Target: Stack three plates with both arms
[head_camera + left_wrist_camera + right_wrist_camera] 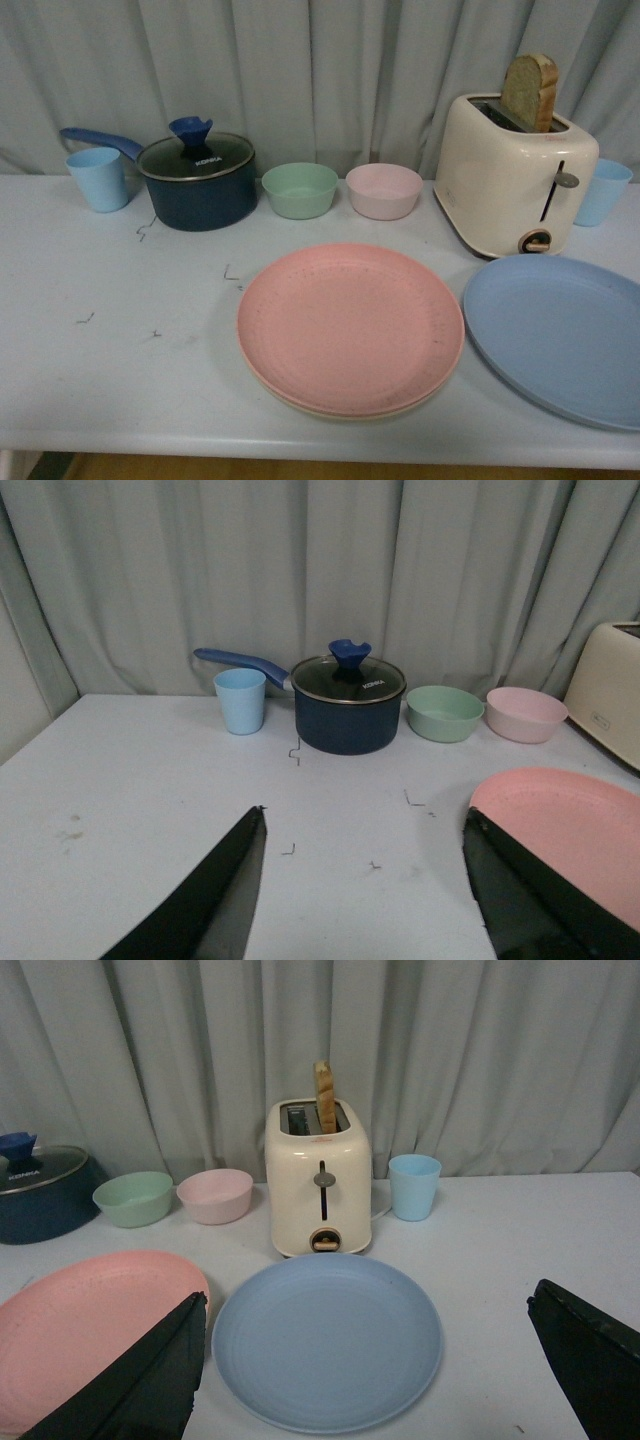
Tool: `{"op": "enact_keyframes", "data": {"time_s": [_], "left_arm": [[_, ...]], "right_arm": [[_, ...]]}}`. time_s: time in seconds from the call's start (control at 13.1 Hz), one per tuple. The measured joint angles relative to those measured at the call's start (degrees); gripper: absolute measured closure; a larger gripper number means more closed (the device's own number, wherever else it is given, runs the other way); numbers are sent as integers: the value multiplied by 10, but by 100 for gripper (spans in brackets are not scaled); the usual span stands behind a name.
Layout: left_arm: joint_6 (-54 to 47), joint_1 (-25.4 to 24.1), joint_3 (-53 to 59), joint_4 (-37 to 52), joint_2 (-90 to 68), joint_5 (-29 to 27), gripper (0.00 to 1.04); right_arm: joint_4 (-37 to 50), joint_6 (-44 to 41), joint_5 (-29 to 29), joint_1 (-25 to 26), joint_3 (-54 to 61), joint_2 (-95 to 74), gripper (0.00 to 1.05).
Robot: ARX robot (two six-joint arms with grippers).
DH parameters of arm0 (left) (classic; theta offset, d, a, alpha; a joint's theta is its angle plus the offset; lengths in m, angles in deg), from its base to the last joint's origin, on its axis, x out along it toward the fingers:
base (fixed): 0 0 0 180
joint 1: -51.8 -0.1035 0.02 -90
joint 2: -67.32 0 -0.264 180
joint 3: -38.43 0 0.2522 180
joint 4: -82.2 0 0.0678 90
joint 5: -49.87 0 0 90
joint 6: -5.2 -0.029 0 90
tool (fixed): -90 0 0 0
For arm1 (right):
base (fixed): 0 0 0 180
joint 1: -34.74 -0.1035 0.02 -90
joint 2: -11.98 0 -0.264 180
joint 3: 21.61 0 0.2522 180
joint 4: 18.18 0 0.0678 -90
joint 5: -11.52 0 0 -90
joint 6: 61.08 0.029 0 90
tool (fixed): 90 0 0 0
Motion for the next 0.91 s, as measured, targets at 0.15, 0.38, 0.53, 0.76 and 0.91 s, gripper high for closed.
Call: {"op": "enact_keyframes", "data": {"time_s": [0.15, 0.38, 0.53, 0.76, 0.91], "left_arm": [[0, 0, 0, 0, 0, 0, 18], [0, 0, 0, 0, 0, 0, 7], [0, 0, 0, 0, 0, 0, 7], [0, 0, 0, 0, 0, 0, 7], [0, 0, 0, 0, 0, 0, 7]], "right_arm": [[-4, 1, 0, 0, 0, -1, 6], [-162, 47, 97, 158, -180, -354, 6], [-59, 15, 101, 190, -260, -553, 6], [24, -39, 64, 187, -361, -786, 6], [67, -60, 43, 176, -424, -900, 6]]}}
